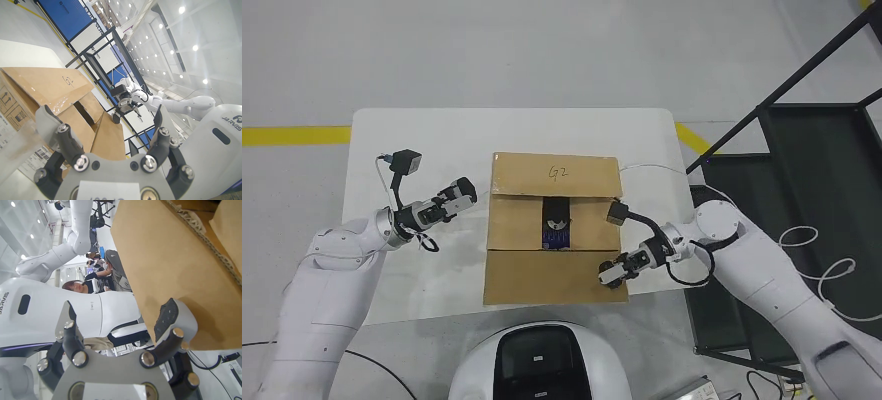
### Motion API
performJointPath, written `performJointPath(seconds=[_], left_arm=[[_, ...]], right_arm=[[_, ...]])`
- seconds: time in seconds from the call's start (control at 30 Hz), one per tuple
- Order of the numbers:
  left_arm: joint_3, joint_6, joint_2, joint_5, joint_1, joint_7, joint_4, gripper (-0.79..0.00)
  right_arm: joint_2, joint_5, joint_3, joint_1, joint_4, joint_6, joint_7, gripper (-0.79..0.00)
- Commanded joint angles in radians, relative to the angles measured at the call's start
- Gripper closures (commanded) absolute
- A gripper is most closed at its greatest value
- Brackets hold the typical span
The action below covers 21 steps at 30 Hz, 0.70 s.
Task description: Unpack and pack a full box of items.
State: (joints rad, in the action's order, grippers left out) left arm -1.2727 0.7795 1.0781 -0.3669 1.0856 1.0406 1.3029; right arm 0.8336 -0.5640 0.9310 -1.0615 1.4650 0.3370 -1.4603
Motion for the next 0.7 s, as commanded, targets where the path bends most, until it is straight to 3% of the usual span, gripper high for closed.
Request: performJointPath(seconds=[0.0,0.3,0.67], left_arm=[[0.0,0.0,0.0,0.0,0.0,0.0,0.0,-0.785],[0.0,0.0,0.0,0.0,0.0,0.0,0.0,-0.785],[0.0,0.0,0.0,0.0,0.0,0.0,0.0,-0.785]], right_arm=[[-0.003,0.013,0.012,-0.018,0.02,0.018,0.02,-0.785],[-0.002,0.193,-0.004,-0.077,0.099,0.041,0.152,-0.785],[-0.002,0.196,-0.003,-0.081,0.109,0.051,0.156,-0.785]])
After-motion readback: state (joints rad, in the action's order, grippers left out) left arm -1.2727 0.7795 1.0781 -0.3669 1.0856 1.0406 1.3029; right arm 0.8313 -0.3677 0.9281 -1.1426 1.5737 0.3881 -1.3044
